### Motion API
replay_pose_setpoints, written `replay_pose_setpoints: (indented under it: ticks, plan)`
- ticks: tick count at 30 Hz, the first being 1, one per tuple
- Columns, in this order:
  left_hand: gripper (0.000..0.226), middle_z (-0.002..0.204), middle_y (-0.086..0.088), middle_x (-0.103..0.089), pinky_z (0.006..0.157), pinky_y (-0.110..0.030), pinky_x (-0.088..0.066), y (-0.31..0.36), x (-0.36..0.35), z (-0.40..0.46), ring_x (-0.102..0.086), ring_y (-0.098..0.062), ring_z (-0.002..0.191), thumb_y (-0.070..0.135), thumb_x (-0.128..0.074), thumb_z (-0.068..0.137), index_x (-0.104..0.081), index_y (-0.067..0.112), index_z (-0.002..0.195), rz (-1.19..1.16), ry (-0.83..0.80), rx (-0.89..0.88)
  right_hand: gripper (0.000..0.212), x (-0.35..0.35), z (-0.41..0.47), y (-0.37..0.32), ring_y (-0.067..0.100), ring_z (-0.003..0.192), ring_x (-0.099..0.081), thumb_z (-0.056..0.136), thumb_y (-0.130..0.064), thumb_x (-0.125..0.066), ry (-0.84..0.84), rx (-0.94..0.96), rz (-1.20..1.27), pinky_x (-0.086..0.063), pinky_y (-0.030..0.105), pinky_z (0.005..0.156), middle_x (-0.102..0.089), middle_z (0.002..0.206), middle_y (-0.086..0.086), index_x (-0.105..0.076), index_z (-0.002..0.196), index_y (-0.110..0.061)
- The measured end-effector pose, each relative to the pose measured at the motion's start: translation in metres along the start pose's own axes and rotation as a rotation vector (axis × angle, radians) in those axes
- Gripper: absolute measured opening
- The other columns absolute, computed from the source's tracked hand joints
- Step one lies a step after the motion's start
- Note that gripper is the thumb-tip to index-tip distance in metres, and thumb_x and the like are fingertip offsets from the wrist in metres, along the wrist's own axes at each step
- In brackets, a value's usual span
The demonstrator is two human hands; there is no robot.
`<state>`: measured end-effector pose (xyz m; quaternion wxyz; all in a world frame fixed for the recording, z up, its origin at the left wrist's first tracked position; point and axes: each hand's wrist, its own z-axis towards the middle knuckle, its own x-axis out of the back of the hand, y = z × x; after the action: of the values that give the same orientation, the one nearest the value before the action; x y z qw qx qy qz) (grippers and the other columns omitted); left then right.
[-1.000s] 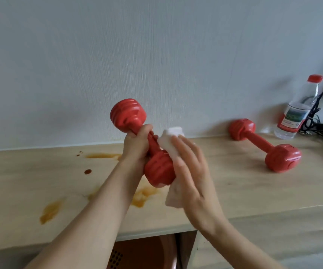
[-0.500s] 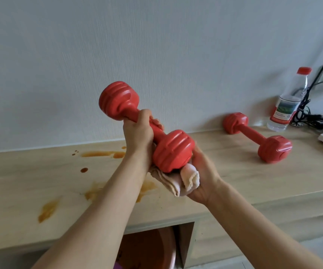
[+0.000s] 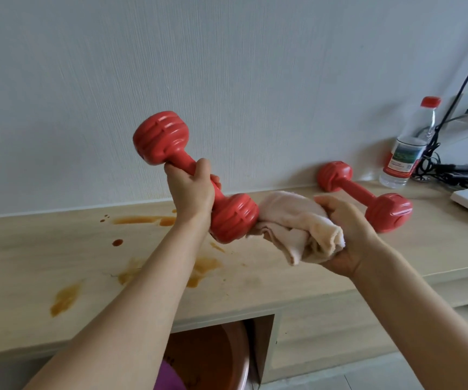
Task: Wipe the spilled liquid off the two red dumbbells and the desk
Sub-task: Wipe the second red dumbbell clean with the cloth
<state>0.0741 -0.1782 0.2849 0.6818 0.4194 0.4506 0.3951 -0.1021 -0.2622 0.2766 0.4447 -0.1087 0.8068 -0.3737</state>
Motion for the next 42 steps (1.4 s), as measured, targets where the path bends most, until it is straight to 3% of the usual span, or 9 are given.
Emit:
replay_pose_setpoints:
  ticks: [5,8,11,16,20,29,33,37,42]
  plan:
    - [0.008,0.062,-0.004,-0.050,0.044,-0.024,-0.043,-0.004,-0.017,-0.009,-0.049,-0.011,0.038,0.007,-0.046,0.087,-0.040,0.011,0.091,-0.061,0.121,0.123,0.036,-0.019,-0.005,0.040,0.022,0.090,-0.062,0.096,-0.018,-0.034,0.023,0.449,-0.174,-0.047,0.029,0.072,-0.061,0.118,0.002,-0.061,0.118,-0.029]
    - [0.020,0.062,-0.006,-0.055,0.046,-0.026,-0.045,-0.010,-0.027,-0.017,-0.053,-0.012,0.041,0.010,-0.046,0.087,-0.044,0.003,0.106,-0.079,0.178,0.203,0.041,-0.035,-0.003,0.082,-0.001,0.139,-0.020,0.099,-0.033,-0.031,0.089,0.785,-0.739,-0.026,0.003,0.099,-0.019,0.152,-0.008,-0.027,0.139,-0.041]
    - [0.019,0.060,-0.007,-0.052,0.049,-0.028,-0.046,-0.014,-0.038,-0.029,-0.052,-0.012,0.039,0.006,-0.044,0.085,-0.043,0.000,0.103,-0.197,0.173,0.282,0.043,-0.032,0.007,0.083,-0.008,0.139,-0.010,0.095,-0.040,-0.028,0.188,1.000,-0.679,-0.017,0.020,0.115,-0.011,0.151,-0.014,-0.021,0.136,-0.048]
    - [0.012,0.060,-0.007,-0.043,0.041,-0.020,-0.041,-0.003,-0.045,-0.035,-0.045,-0.012,0.036,0.002,-0.043,0.085,-0.040,0.007,0.096,-0.343,0.097,0.424,0.028,-0.023,0.018,0.057,0.006,0.068,-0.065,0.098,-0.041,-0.037,0.297,0.761,-0.308,-0.051,0.027,0.058,-0.066,0.081,-0.008,-0.064,0.103,-0.036]
    - [0.002,0.055,-0.004,-0.044,0.038,-0.015,-0.038,0.005,-0.041,-0.046,-0.042,-0.009,0.034,0.005,-0.044,0.087,-0.042,0.005,0.089,-0.298,-0.021,0.507,0.063,-0.018,0.020,0.049,0.008,0.023,-0.029,0.099,-0.028,-0.035,0.242,0.529,0.014,-0.023,0.012,0.037,-0.034,0.030,-0.004,-0.068,0.045,-0.022]
    - [0.020,0.057,-0.012,-0.042,0.035,-0.014,-0.037,0.011,-0.053,-0.050,-0.043,-0.014,0.033,-0.001,-0.044,0.084,-0.043,0.007,0.066,-0.136,-0.280,0.502,0.034,0.011,0.047,0.021,0.014,0.067,-0.066,0.100,-0.028,-0.037,0.380,0.569,-0.332,-0.050,0.029,0.057,-0.067,0.077,0.002,-0.068,0.091,-0.015]
    - [0.012,0.058,-0.010,-0.041,0.037,-0.016,-0.038,-0.012,-0.072,-0.047,-0.042,-0.016,0.038,0.000,-0.046,0.085,-0.043,0.006,0.075,-0.071,-0.300,0.520,0.046,0.045,0.045,-0.033,0.016,0.034,-0.052,0.094,-0.045,-0.031,0.511,0.740,-0.560,-0.043,0.021,0.042,-0.051,0.040,0.001,-0.052,0.088,-0.005]
    - [0.018,0.053,-0.010,-0.044,0.036,-0.016,-0.038,-0.037,-0.102,-0.048,-0.044,-0.013,0.030,0.002,-0.049,0.087,-0.045,0.006,0.070,0.008,-0.383,0.593,0.047,0.072,0.046,-0.065,0.038,0.072,-0.063,0.082,-0.056,-0.027,0.687,0.825,-0.815,-0.053,0.049,0.073,-0.061,0.073,0.018,-0.050,0.094,-0.017]
    - [0.019,0.047,-0.008,-0.045,0.034,-0.015,-0.040,-0.063,-0.149,-0.057,-0.045,-0.011,0.028,0.000,-0.050,0.090,-0.046,0.002,0.072,0.024,-0.497,0.713,0.032,0.079,0.044,-0.074,0.023,0.094,-0.055,0.100,-0.029,-0.036,0.725,0.804,-0.920,-0.042,0.030,0.082,-0.060,0.102,0.011,-0.054,0.112,-0.005]
